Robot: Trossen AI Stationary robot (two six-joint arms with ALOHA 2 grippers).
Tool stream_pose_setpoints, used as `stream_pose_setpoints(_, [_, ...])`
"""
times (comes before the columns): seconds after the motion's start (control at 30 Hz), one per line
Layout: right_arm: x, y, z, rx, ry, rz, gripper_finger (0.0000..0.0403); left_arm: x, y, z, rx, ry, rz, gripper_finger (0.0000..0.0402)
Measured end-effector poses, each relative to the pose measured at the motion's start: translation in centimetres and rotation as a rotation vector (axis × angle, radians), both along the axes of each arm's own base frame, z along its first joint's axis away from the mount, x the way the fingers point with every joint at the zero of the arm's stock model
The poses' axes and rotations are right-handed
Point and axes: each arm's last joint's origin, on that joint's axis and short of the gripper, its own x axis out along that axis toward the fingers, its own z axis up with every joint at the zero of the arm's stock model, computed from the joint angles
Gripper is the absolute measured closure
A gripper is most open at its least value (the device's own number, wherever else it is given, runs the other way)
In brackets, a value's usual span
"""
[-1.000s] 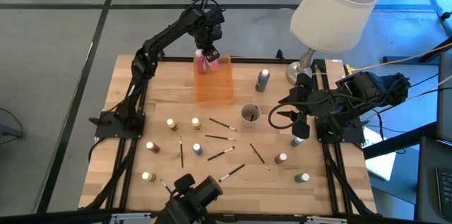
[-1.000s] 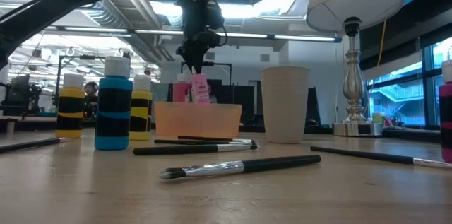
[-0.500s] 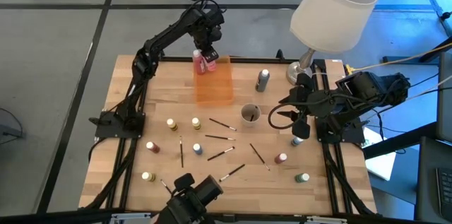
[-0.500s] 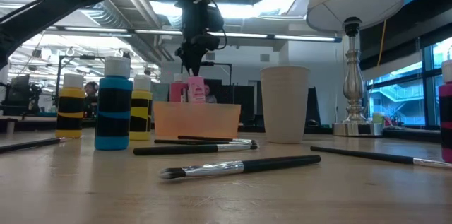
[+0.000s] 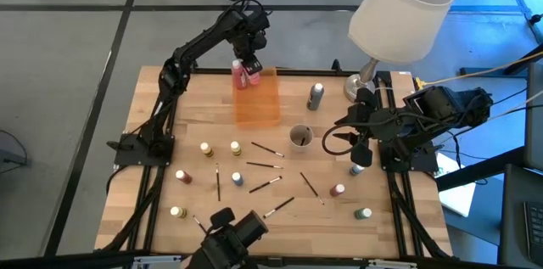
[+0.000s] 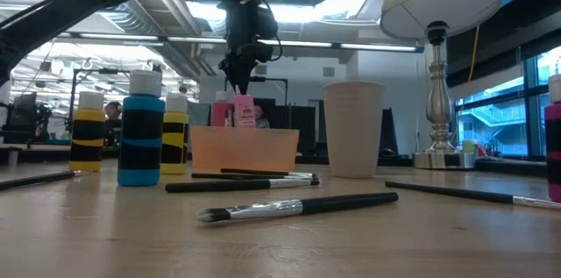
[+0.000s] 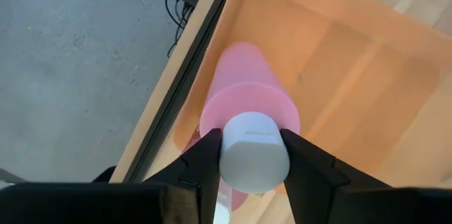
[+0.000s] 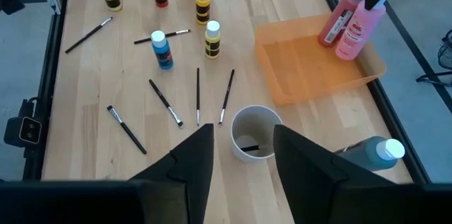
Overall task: Pick & Place Paint Supplies
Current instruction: Put the large pink paint bottle into the orange bin
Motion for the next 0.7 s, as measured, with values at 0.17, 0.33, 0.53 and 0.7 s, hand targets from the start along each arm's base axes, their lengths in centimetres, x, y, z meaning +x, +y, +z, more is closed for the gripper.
stream_pose_setpoints(0.17, [0.0, 0.0, 0.0, 0.001, -0.001, -0.001, 0.0252, 0.0, 0.0, -0.6, -0.018, 0.015, -0.023, 0.0278])
stream_pose_setpoints(0.33, [0.0, 0.0, 0.0, 0.001, -0.001, -0.001, 0.0252, 0.1, 0.0, -1.1, -0.032, 0.016, -0.025, 0.0278])
stream_pose_setpoints(0.53, [0.0, 0.0, 0.0, 0.0, 0.001, 0.0, 0.0252, 0.2, 0.1, -1.2, -0.023, 0.008, -0.025, 0.0277])
stream_pose_setpoints(0.7, [0.0, 0.0, 0.0, 0.0, 0.002, 0.0, 0.0252, 0.2, 0.2, -1.2, 0.005, 0.026, -0.031, 0.0277])
